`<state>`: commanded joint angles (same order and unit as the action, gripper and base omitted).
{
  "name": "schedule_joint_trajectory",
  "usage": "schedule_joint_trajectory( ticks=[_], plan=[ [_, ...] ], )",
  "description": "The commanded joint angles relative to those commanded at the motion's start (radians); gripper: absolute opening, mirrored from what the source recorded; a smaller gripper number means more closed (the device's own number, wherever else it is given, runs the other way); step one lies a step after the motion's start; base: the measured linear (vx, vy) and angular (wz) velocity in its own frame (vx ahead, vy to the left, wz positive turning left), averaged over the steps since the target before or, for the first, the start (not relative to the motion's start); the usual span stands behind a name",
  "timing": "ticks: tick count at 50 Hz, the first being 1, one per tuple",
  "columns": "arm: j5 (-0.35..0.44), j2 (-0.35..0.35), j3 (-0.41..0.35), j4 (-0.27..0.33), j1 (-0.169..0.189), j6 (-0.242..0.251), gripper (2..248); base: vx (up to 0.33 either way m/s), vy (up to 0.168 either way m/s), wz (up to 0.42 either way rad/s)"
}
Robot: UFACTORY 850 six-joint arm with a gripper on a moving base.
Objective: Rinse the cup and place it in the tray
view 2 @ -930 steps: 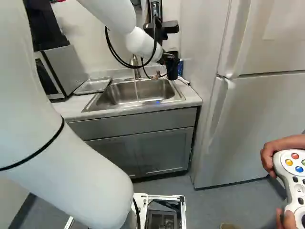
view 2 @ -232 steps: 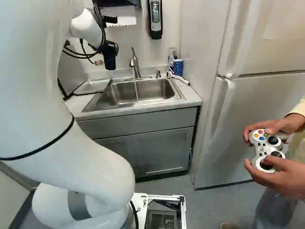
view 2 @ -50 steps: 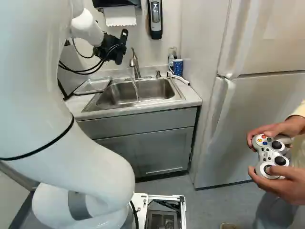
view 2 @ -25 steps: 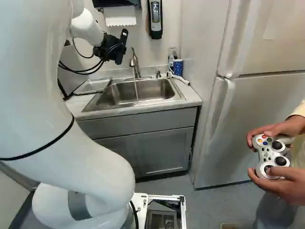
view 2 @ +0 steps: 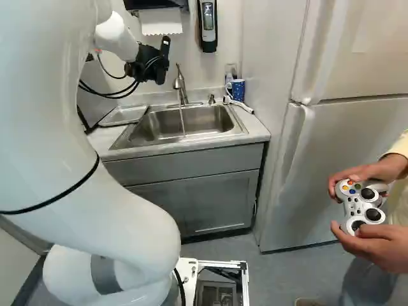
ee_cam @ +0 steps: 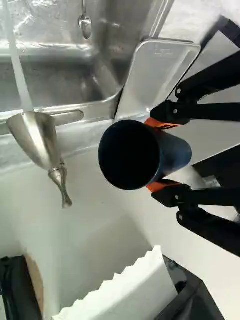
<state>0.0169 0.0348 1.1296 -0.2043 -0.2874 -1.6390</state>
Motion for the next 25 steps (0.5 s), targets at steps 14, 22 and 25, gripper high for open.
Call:
schedule_joint_trajectory(
  ticks=[14, 22, 25],
  plan=[
    [0.0, 0.0, 0.0, 0.0, 0.0, 0.147, 121, 0.0, 0.0, 0.0],
    [0.0, 0.0, 0.0, 0.0, 0.0, 0.23, 121, 0.0, 0.0, 0.0],
    [0.0, 0.0, 0.0, 0.0, 0.0, 0.261, 121, 0.0, 0.0, 0.0]
  ],
)
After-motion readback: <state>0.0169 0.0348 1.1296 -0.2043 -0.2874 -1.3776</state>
